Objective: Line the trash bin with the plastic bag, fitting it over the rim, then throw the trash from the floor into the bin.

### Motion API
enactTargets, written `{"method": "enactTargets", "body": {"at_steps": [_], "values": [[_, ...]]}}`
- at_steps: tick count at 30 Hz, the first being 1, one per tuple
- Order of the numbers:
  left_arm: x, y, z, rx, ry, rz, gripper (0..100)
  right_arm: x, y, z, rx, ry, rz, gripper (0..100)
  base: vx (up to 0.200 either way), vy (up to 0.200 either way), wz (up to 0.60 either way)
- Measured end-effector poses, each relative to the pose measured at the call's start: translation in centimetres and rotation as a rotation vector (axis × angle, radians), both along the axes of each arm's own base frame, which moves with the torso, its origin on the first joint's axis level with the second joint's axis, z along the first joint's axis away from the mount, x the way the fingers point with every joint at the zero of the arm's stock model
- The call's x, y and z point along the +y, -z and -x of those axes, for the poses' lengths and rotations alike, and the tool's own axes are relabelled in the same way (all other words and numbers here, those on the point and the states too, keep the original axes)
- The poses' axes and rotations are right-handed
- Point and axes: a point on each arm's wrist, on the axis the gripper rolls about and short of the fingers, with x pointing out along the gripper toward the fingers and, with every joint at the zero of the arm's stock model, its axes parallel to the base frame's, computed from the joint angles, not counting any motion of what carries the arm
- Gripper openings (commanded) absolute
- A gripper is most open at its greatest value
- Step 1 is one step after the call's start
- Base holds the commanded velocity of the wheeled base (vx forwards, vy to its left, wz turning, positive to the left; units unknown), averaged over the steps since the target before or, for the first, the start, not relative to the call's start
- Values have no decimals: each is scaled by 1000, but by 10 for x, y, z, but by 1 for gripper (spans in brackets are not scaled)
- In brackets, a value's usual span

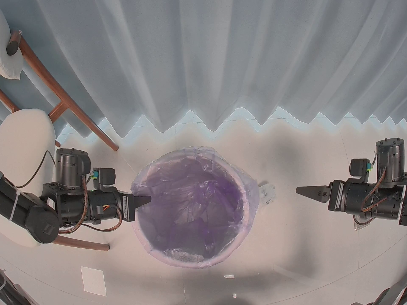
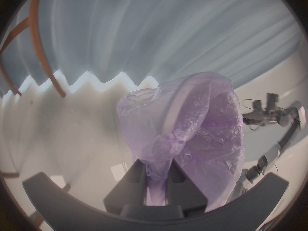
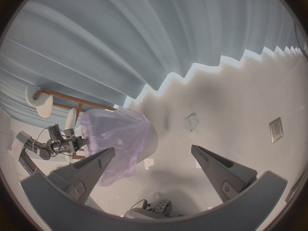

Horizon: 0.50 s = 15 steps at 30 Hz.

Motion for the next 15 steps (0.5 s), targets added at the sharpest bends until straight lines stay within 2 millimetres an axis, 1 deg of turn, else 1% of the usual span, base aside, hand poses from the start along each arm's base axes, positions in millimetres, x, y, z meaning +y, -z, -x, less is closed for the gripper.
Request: {"method": "enactTargets", "body": {"at_steps": [5,10,15], "values": [[12,5,10,-124,155,0,0,-2,9,4,26,-10,17,100,0,0,0],[16,12,15,-215,254,-39,0,-1,16,5,21,-64,88,100,0,0,0],[17,15,12,-242,265,-45,0,8,25,12,38,-143,129,100,0,0,0]]}}
